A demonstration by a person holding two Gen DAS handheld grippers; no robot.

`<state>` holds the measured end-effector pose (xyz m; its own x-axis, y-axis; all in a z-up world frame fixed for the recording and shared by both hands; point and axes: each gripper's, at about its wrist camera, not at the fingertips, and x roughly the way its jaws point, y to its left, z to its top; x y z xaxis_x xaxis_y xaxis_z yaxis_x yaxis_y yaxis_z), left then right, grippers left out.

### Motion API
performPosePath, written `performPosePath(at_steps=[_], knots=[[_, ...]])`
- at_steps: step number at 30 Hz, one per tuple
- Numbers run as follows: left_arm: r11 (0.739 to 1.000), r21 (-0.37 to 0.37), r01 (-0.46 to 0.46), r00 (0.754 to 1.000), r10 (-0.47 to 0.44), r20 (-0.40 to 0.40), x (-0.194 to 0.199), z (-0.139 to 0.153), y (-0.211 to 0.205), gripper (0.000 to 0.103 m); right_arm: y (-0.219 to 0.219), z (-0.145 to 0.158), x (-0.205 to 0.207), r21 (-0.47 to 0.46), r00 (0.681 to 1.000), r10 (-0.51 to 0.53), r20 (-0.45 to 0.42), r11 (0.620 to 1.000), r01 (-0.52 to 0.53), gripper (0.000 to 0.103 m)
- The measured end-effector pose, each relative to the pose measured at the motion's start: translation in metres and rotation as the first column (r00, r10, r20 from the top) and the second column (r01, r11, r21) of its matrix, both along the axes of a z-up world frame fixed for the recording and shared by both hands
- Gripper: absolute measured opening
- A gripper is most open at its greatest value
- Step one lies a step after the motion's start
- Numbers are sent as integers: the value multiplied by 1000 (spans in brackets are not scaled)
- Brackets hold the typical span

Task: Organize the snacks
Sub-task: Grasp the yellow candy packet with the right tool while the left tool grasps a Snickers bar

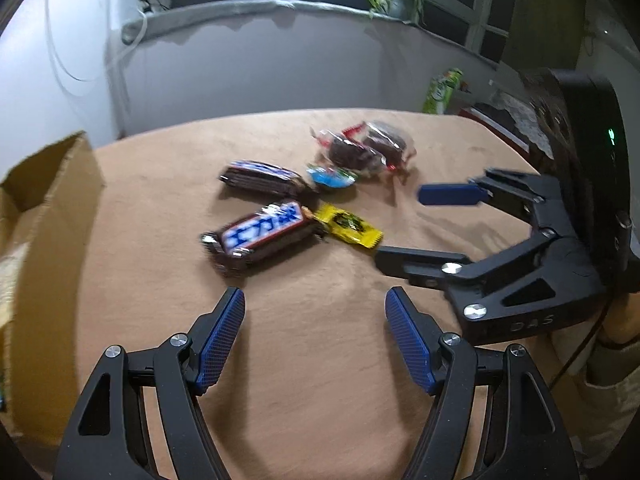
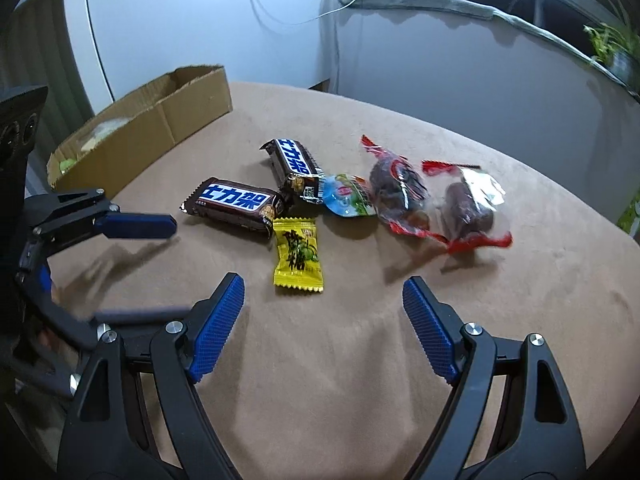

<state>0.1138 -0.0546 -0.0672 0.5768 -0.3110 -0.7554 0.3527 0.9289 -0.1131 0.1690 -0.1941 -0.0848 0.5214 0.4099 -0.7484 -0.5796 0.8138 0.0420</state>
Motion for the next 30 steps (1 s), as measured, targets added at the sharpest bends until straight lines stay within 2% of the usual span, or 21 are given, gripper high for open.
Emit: performPosePath(at_steps=[5, 9, 13, 19, 20, 21, 23, 24, 25, 30], knots=[[999, 21, -28, 999, 27, 22, 6, 2, 3, 72, 12, -4, 12, -22, 998, 56, -24, 998, -57, 73], [995, 71, -73, 996, 69, 63, 18, 9, 14, 72, 18, -9, 17, -29, 997, 71, -34, 997, -72, 69], [995, 72, -63, 996, 58, 67, 37, 9, 19, 72, 18, -9, 18, -24, 998, 58, -33, 998, -59, 61], [998, 63, 7, 1000, -8, 18, 56, 2, 14, 72, 14, -10, 21, -24, 999, 35, -25, 999, -36, 48], [998, 65, 13, 1000, -14, 14, 57, 1, 13, 70, 14, -10, 21, -22, 999, 33, -24, 999, -34, 47], [997, 75, 16, 1000, -17, 11, 57, -1, 12, 62, 13, -10, 22, -23, 999, 31, -23, 999, -31, 44], [995, 95, 21, 1000, -22, 6, 56, -3, 9, 49, 13, -10, 21, -24, 1000, 26, -18, 999, -26, 35], [995, 100, 27, 1000, -27, 5, 55, -4, 7, 44, 12, -9, 22, -23, 1000, 24, -16, 999, -24, 27], [994, 105, 28, 1000, -29, 8, 54, -4, 6, 40, 11, -9, 22, -20, 1000, 23, -15, 1000, -23, 27], [994, 102, 35, 999, -36, 7, 50, -4, 6, 31, 10, -7, 20, -15, 1000, 23, -6, 1000, -23, 26]])
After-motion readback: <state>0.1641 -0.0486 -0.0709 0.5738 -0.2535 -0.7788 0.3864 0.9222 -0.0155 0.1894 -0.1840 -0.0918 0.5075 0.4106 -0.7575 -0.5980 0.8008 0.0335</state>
